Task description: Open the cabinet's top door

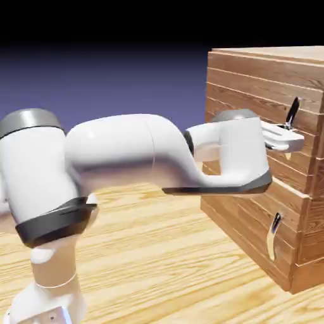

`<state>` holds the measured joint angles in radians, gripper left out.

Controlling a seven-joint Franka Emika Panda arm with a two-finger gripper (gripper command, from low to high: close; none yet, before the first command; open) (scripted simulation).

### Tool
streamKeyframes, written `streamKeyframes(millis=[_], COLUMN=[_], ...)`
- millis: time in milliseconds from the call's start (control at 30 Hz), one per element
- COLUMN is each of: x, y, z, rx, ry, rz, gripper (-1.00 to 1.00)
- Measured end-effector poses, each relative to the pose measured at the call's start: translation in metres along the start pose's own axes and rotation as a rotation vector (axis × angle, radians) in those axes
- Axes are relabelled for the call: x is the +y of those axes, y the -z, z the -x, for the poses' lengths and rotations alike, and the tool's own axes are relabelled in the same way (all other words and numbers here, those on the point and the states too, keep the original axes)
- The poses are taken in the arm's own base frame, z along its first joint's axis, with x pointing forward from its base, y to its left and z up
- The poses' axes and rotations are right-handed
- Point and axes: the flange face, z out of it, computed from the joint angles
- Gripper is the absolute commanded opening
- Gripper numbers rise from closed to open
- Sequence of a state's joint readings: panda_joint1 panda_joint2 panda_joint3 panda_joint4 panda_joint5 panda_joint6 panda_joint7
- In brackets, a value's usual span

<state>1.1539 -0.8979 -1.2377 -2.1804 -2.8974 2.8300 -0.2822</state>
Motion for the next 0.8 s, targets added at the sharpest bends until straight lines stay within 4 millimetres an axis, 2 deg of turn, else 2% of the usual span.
streamKeyframes(millis=[333, 800], x=[0.014, 0.06], y=[0.054, 0.161], z=[-0.014, -0.06], rx=[-0.082, -0.263], ry=[0.0, 0.001], rz=[-0.082, -0.263], gripper=[-1.0, -1.0])
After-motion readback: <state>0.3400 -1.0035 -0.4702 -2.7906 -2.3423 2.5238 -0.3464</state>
